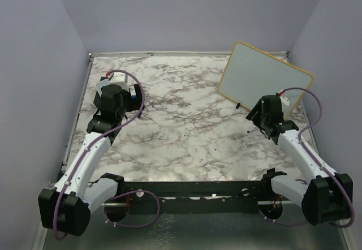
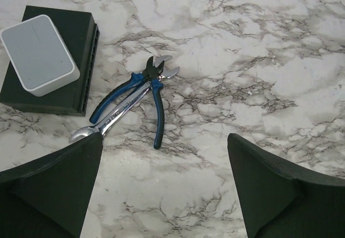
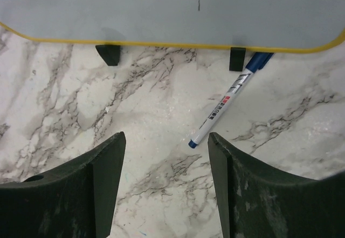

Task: Write a sentence on the whiteboard
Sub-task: Open the whiteboard marker at the center of the board.

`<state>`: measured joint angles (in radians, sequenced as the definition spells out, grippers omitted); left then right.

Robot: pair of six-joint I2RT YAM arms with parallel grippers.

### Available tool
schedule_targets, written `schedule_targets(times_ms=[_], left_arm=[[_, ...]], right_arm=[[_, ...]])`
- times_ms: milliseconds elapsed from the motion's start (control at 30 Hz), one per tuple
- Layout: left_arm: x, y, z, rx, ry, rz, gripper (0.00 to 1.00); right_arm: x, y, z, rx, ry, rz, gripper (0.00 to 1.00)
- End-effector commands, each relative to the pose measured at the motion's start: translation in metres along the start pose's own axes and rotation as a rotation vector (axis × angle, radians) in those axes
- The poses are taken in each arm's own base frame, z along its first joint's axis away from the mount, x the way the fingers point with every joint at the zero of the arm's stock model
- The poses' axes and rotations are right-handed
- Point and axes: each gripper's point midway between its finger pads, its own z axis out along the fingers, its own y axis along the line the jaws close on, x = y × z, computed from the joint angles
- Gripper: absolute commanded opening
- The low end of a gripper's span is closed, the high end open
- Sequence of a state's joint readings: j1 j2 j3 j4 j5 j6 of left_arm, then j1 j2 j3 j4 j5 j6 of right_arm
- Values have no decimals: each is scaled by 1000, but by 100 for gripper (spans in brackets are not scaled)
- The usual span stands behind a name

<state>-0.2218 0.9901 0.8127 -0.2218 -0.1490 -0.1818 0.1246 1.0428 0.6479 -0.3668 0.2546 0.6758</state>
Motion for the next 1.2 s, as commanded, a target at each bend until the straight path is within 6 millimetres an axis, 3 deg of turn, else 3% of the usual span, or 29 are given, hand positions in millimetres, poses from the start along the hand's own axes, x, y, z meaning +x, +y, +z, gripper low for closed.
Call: schedule_targets(times_ms=[0,167,600,967,1167], left_arm=[[2,-13,-3,48,1,39,99],[4,-17,-5,52,1,51,99],[6,-24,-8,69,2,67,99],[6,-26,-8,73,3,72,99],[5,-25,-8,70,0,75,99]], right_arm=[[7,-7,6,144,-4,29,65],[20,-22,12,234,7,50,61],[51,-33,33,293,48,82,55],[58,-37,44,340,52,54,52],[63,-37,43,343,55,51,43]])
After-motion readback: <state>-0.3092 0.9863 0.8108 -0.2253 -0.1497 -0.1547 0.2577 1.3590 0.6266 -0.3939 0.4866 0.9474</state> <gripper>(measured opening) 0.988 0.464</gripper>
